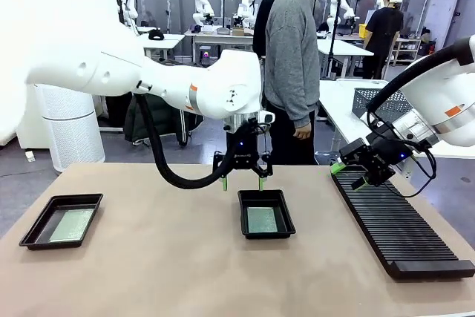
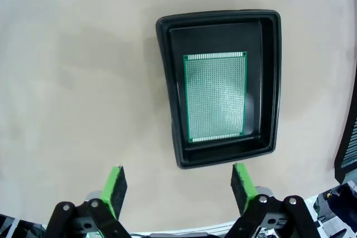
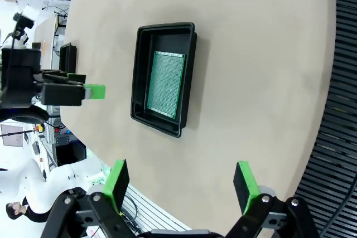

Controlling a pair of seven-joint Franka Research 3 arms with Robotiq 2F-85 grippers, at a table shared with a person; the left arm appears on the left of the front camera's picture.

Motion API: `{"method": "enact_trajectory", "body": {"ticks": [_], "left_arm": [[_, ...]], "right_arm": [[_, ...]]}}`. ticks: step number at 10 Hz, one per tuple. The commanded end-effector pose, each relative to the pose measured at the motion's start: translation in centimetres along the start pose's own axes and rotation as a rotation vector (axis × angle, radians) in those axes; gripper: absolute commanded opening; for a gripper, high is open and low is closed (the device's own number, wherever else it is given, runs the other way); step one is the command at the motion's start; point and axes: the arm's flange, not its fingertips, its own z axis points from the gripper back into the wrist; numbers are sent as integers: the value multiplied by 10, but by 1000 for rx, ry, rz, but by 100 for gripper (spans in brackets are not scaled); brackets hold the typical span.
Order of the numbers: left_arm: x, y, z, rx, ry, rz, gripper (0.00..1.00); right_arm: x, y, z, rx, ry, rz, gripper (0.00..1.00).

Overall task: Inspect and transfer BCBs to ESD trays.
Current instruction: Pick up the ESD tray and place it on the left side of the table.

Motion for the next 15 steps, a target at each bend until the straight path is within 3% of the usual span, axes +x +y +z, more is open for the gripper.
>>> {"method": "enact_trajectory", "body": {"ticks": [1, 10, 15], "left_arm": [[4, -6, -12, 17, -46, 20, 100], [11, 6, -78, -8, -75, 43, 100], [10, 11, -81, 5, -75, 63, 100]], "right_arm": [[0, 0, 2, -5, 3, -4, 100], [0, 0, 2, -5, 3, -4, 100], [0, 0, 2, -5, 3, -4, 100]]}}
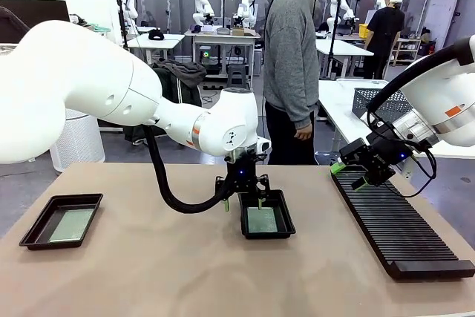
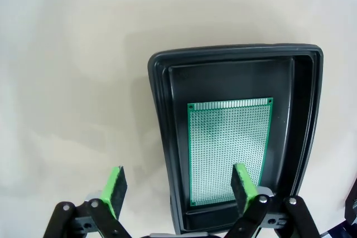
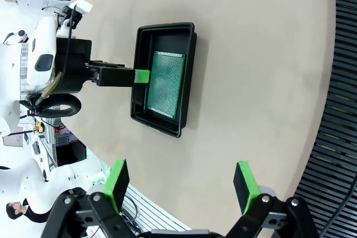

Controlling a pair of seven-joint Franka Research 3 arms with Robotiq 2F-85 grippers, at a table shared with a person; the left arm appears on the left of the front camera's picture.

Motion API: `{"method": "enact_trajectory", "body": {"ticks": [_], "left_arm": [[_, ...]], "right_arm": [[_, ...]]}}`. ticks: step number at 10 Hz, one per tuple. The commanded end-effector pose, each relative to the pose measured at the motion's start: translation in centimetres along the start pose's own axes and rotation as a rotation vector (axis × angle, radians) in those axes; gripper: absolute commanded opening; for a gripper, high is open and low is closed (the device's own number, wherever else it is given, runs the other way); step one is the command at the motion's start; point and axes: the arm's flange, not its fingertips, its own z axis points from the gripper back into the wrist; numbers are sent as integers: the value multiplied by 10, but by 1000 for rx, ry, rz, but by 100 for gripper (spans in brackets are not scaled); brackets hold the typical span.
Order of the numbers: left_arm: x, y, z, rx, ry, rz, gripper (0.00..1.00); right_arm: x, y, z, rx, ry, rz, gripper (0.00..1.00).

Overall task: Inspect and transfer BCBs to ESD trays.
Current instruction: Pick up the ESD tray and place it on the left side of the table.

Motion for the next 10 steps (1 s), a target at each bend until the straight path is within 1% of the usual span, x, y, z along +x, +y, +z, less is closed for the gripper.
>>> {"method": "enact_trajectory", "body": {"ticks": [1, 3, 4, 5, 6, 10], "left_arm": [[-9, 6, 1, 31, -16, 31, 100], [-6, 7, 0, 38, -10, 21, 60], [-6, 8, -1, 32, -12, 15, 33], [-6, 8, 0, 34, -8, 9, 9], [-6, 8, -3, 30, 6, 4, 0], [-7, 8, -1, 34, -6, 7, 0]], "right_arm": [[0, 1, 1, -5, 3, -3, 100], [0, 1, 1, -5, 3, -3, 100], [0, 1, 1, -5, 3, -3, 100], [0, 1, 1, -5, 3, -3, 100], [0, 1, 1, -5, 3, -3, 100], [0, 1, 1, -5, 3, -3, 100]]}}
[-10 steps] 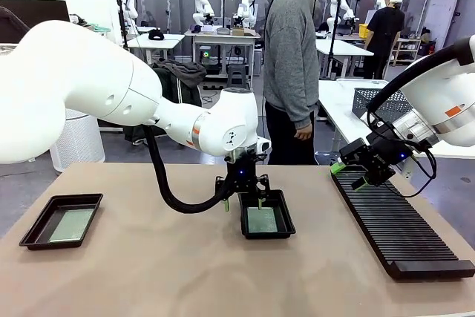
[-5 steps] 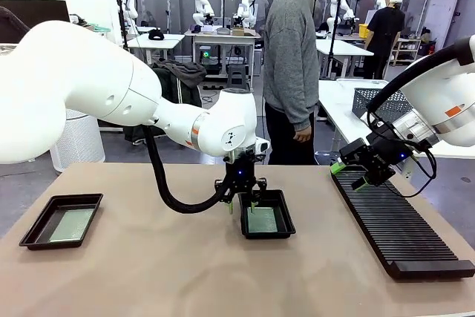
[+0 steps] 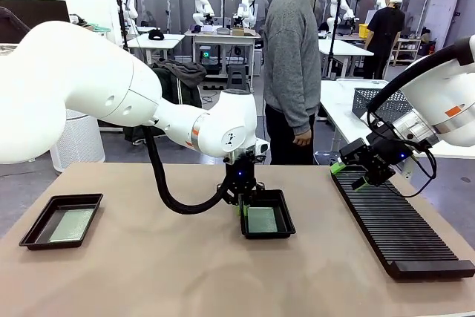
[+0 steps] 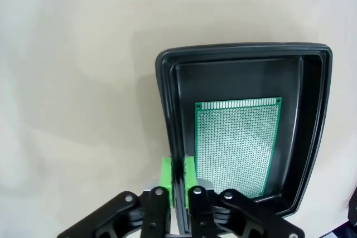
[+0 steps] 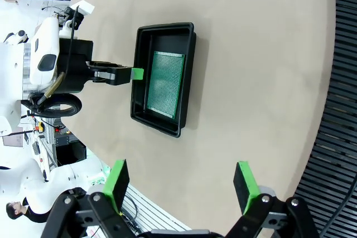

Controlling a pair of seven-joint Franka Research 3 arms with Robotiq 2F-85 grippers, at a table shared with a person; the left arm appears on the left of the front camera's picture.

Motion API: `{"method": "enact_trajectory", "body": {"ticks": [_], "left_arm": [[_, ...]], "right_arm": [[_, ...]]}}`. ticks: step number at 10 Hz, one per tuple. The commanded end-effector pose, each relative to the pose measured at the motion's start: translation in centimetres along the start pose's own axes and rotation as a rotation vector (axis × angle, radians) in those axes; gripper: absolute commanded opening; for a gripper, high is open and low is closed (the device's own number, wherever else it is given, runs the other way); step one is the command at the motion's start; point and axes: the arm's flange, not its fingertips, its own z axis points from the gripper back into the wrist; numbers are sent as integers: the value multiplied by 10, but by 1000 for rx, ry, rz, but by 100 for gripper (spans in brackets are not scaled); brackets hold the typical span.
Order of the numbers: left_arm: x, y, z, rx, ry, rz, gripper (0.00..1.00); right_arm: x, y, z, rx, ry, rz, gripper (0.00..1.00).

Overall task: Inspect and transfer BCBs to ESD trays.
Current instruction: Pick up the ESD tray and place it on the left side of the table.

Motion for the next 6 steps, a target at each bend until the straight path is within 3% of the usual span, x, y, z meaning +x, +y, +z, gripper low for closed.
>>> {"method": "enact_trajectory", "body": {"ticks": [1, 6], "left_arm": [[-6, 6, 3, 20, -12, 9, 0], [0, 0, 2, -1, -3, 0, 0]], "right_arm": [[0, 1, 1, -5, 3, -3, 100], [0, 1, 1, -5, 3, -3, 100]]}}
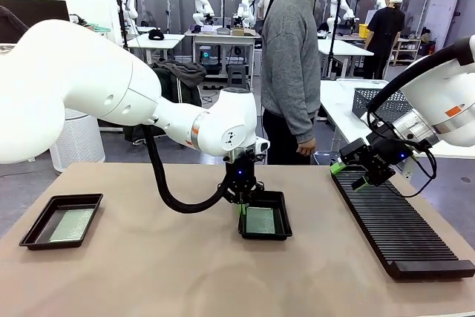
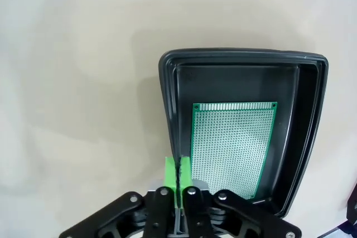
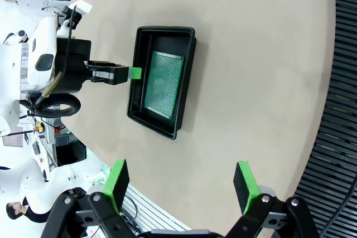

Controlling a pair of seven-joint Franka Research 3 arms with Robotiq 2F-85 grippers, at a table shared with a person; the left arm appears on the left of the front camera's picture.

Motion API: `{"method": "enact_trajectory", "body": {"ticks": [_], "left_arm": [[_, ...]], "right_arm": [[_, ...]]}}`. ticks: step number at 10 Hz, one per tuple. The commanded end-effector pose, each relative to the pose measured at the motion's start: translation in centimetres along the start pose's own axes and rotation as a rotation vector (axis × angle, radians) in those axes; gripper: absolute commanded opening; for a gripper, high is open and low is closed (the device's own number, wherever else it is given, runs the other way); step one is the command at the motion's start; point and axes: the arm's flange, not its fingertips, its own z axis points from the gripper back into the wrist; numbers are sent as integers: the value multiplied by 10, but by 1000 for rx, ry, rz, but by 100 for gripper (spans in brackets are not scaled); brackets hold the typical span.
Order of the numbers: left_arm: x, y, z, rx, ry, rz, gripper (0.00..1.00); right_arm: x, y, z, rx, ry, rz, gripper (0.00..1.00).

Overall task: Inspect and transfer BCBs to ESD trays.
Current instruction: Pick up the ESD tray and place it on the left side of the table.

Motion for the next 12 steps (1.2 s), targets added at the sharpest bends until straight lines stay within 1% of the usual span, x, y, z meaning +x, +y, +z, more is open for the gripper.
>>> {"method": "enact_trajectory", "body": {"ticks": [1, 4, 5, 7, 9, 12], "left_arm": [[0, 0, -1, 1, 1, 0, 0], [0, 0, -1, 1, 1, 0, 0], [0, 0, -1, 0, 1, 0, 3], [-16, 25, 8, 25, -9, 11, 3], [-28, 54, 15, 19, -32, 15, 3], [-40, 99, 20, 7, -38, 20, 3]], "right_arm": [[0, 1, 1, -5, 3, -3, 100], [0, 1, 1, -5, 3, -3, 100], [0, 1, 1, -5, 3, -3, 100], [0, 1, 1, -5, 3, -3, 100], [0, 1, 1, -5, 3, -3, 100], [0, 1, 1, -5, 3, -3, 100]]}}
